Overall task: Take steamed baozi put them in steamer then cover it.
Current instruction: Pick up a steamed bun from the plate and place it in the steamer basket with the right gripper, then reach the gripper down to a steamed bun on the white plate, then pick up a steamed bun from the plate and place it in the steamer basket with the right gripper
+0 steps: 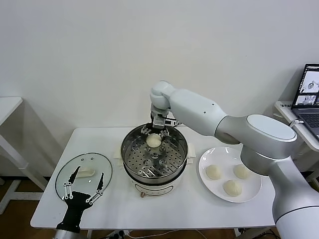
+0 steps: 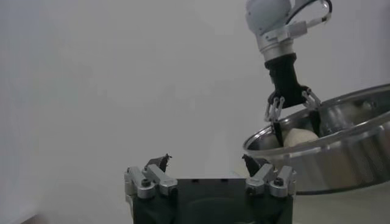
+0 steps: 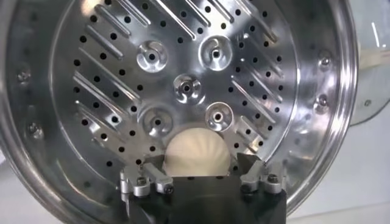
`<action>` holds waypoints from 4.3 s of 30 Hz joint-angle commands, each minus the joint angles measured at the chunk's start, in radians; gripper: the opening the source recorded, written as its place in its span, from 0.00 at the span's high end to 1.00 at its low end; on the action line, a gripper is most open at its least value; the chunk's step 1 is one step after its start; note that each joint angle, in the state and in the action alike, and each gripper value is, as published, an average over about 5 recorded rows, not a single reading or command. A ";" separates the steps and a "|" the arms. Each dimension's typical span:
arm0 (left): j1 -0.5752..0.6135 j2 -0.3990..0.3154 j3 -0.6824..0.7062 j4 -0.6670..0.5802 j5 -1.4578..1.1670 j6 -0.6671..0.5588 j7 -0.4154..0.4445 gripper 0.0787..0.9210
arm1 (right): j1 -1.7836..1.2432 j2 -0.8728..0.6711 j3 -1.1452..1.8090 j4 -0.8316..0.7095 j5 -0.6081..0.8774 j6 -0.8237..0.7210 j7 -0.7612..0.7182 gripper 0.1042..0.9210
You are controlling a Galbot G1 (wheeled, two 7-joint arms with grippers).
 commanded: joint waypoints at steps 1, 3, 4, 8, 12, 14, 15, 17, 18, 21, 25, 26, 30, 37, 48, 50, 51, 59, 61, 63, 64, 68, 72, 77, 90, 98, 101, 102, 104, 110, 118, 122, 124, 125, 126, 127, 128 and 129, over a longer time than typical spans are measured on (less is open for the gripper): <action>0.000 0.000 0.000 -0.003 0.000 0.002 0.000 0.12 | 0.038 -0.048 -0.001 0.062 0.107 -0.058 -0.048 0.12; -0.001 -0.001 0.000 -0.004 0.000 0.004 0.000 0.12 | 0.083 -0.110 -0.008 0.130 0.211 -0.136 -0.111 0.12; -0.001 -0.002 0.001 -0.005 0.000 0.005 0.000 0.12 | 0.106 -0.145 -0.008 0.160 0.257 -0.180 -0.143 0.12; -0.003 -0.001 0.006 -0.003 0.003 0.006 0.000 0.12 | 0.211 -0.313 -0.028 0.243 0.454 -0.374 -0.223 0.12; -0.003 0.002 0.010 -0.003 0.003 0.004 0.000 0.12 | 0.286 -0.489 -0.145 0.290 0.647 -0.597 -0.195 0.12; -0.005 0.004 0.014 -0.001 0.004 0.004 0.000 0.12 | 0.296 -0.565 -0.210 0.306 0.713 -0.688 -0.171 0.12; -0.006 0.004 0.016 0.000 0.005 0.004 0.000 0.12 | 0.295 -0.602 -0.247 0.314 0.735 -0.725 -0.158 0.12; -0.008 0.005 0.021 0.003 0.006 0.004 -0.001 0.12 | 0.285 -0.657 -0.323 0.331 0.759 -0.766 -0.129 0.12; -0.008 0.005 0.023 0.004 0.007 0.004 -0.001 0.12 | 0.275 -0.683 -0.362 0.340 0.767 -0.783 -0.109 0.12; -0.009 0.002 0.024 0.007 0.008 0.002 -0.002 0.12 | 0.220 -0.727 -0.429 0.361 0.775 -0.820 -0.045 0.12; -0.007 -0.001 0.023 0.013 0.011 -0.001 -0.004 0.12 | 0.110 -0.753 -0.445 0.383 0.768 -0.855 0.035 0.12; -0.007 -0.002 0.023 0.013 0.011 -0.002 -0.005 0.12 | 0.082 -0.756 -0.439 0.388 0.763 -0.862 0.051 0.12; -0.004 -0.006 0.024 0.008 0.013 -0.002 -0.007 0.12 | -0.021 -0.751 -0.402 0.384 0.730 -0.879 0.111 0.12; 0.013 -0.009 0.022 0.007 0.037 -0.020 -0.013 0.12 | -0.117 -0.690 -0.332 0.312 0.688 -0.880 0.187 0.12; 0.018 -0.012 0.022 0.017 0.041 -0.022 -0.017 0.12 | -0.157 -0.631 -0.291 0.256 0.641 -0.875 0.237 0.12; 0.017 -0.013 0.022 0.020 0.041 -0.022 -0.017 0.12 | -0.167 -0.624 -0.279 0.246 0.634 -0.872 0.238 0.12; 0.017 -0.013 0.021 0.021 0.041 -0.022 -0.017 0.12 | -0.171 -0.620 -0.273 0.241 0.631 -0.871 0.237 0.12; 0.021 -0.014 0.017 0.023 0.042 -0.024 -0.017 0.12 | -0.166 -0.620 -0.268 0.244 0.613 -0.870 0.239 0.25; 0.020 -0.014 0.019 0.024 0.042 -0.024 -0.017 0.12 | -0.153 -0.628 -0.273 0.259 0.616 -0.872 0.237 0.28; 0.019 -0.015 0.020 0.023 0.042 -0.023 -0.017 0.12 | -0.131 -0.638 -0.279 0.276 0.617 -0.873 0.230 0.29; 0.018 -0.015 0.021 0.023 0.041 -0.023 -0.017 0.12 | -0.116 -0.644 -0.281 0.286 0.617 -0.873 0.222 0.29; 0.014 -0.013 0.024 0.022 0.041 -0.022 -0.017 0.12 | -0.025 -0.658 -0.279 0.320 0.606 -0.862 0.132 0.30; 0.009 -0.009 0.028 0.019 0.040 -0.021 -0.018 0.12 | 0.163 -0.634 -0.313 0.332 0.629 -0.838 -0.007 0.30; 0.000 -0.004 0.035 0.015 0.039 -0.021 -0.018 0.12 | 0.410 -0.529 -0.388 0.346 0.741 -0.827 -0.119 0.30; -0.016 -0.001 0.046 0.020 0.038 -0.020 -0.021 0.12 | 0.508 -0.153 -0.505 0.398 1.019 -0.949 -0.010 0.31; -0.023 -0.004 0.047 0.024 0.037 -0.020 -0.022 0.12 | 0.420 0.019 -0.557 0.310 1.025 -0.984 0.058 0.32; -0.018 -0.005 0.045 0.025 0.038 -0.020 -0.020 0.12 | 0.380 0.067 -0.563 0.262 1.017 -0.989 0.073 0.32; -0.016 -0.005 0.043 0.025 0.038 -0.020 -0.019 0.12 | 0.366 0.081 -0.565 0.247 1.014 -0.990 0.078 0.32; -0.013 -0.004 0.040 0.025 0.038 -0.021 -0.018 0.12 | 0.344 0.101 -0.568 0.223 1.008 -0.991 0.086 0.32; -0.013 -0.004 0.040 0.026 0.039 -0.023 -0.018 0.12 | 0.293 0.137 -0.571 0.173 0.999 -0.994 0.113 0.32; -0.011 -0.003 0.042 0.028 0.039 -0.024 -0.019 0.12 | 0.261 0.162 -0.572 0.139 0.987 -0.999 0.142 0.32; -0.010 -0.001 0.038 0.029 0.039 -0.027 -0.019 0.12 | 0.241 0.174 -0.573 0.127 0.982 -1.001 0.155 0.32; -0.010 -0.001 0.037 0.030 0.038 -0.028 -0.019 0.12 | 0.232 0.179 -0.573 0.124 0.980 -1.002 0.158 0.31; -0.010 -0.001 0.037 0.030 0.038 -0.029 -0.020 0.12 | 0.228 0.180 -0.573 0.123 0.978 -1.003 0.158 0.31; -0.010 -0.001 0.036 0.030 0.038 -0.030 -0.020 0.12 | 0.226 0.180 -0.573 0.123 0.977 -1.003 0.159 0.30; -0.010 -0.001 0.036 0.031 0.038 -0.030 -0.020 0.12 | 0.223 0.180 -0.573 0.123 0.975 -1.003 0.159 0.28; -0.010 -0.001 0.035 0.031 0.038 -0.031 -0.020 0.12 | 0.222 0.180 -0.573 0.124 0.973 -1.003 0.159 0.27; -0.010 -0.001 0.035 0.031 0.038 -0.031 -0.020 0.12 | 0.222 0.178 -0.573 0.125 0.971 -1.004 0.159 0.25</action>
